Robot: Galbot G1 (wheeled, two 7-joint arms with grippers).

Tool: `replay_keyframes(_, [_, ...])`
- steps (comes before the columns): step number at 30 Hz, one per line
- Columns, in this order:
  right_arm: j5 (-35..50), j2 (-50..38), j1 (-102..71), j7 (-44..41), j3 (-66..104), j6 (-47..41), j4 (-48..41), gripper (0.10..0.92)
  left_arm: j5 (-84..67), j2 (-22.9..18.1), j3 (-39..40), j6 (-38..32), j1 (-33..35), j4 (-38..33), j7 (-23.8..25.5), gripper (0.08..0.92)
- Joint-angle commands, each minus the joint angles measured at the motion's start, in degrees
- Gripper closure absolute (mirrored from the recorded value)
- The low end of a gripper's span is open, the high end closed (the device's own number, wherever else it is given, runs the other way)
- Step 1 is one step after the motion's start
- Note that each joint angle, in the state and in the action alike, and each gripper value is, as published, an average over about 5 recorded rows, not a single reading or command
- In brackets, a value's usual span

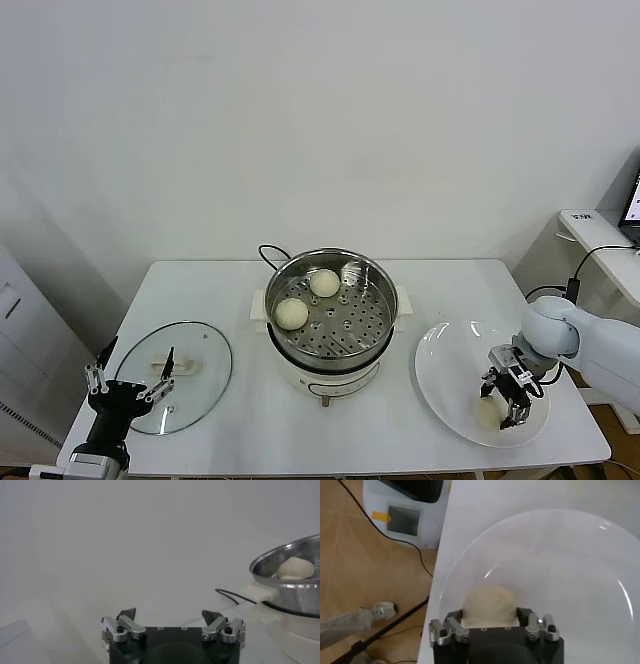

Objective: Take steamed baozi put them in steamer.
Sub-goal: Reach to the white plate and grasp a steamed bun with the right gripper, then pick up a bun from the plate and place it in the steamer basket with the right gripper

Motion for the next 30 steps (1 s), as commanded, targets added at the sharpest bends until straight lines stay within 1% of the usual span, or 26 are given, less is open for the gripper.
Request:
replay_keyframes(1, [0.2,-0.2,4.2,0.6,-1.7,0.7,0.5,0.558,0.1,-0.1,-0.1,-0.2,0.1,0.0,0.0,0.177])
replay_keyframes(4, [3.8,0.4,15.0,-0.3,-9.1,1.2,0.1,0.600,0.0,0.0,-0.2,-0.3,0.1,0.0,0.0,0.177])
replay_keyframes(8, [12.4,3.9,33.5,-1.4,-21.3,1.6,-2.3,0.621,-0.2,-0.1,-0.2,-0.1,-0.3,0.0,0.0,0.177])
replay_keyframes(14, [28.6,17.3,55.5,-3.3,-30.4,3.7,-6.7,0.618,-0.4,-0.2,-0.1,-0.1,-0.8,0.0,0.0,0.177])
replay_keyframes(17, [30.5,22.9,61.2,-4.9,-32.1,7.7,-4.7,0.618,-0.7,-0.1,-0.3,-0.1,-1.1,0.0,0.0,0.177])
replay_keyframes(20, [29.3,26.4,62.4,-5.6,-30.5,10.9,-0.7,0.618,-1.1,-0.4,-0.5,-0.1,-1.2,0.0,-0.1,0.177])
replay_keyframes(23, [24.2,29.0,59.0,-5.7,-26.1,14.1,2.3,0.621,-1.6,-0.7,-0.9,-0.3,-0.8,0.0,-0.1,0.177])
replay_keyframes(27, [11.9,33.3,48.7,-4.6,-20.8,19.7,4.9,0.622,-2.0,-0.8,-1.1,-0.3,-0.6,0.0,0.0,0.177])
replay_keyframes(30, [0.5,35.8,39.0,-3.5,-17.3,24.5,6.3,0.619,-2.0,-0.9,-1.2,-0.3,-0.9,0.0,-0.1,0.177])
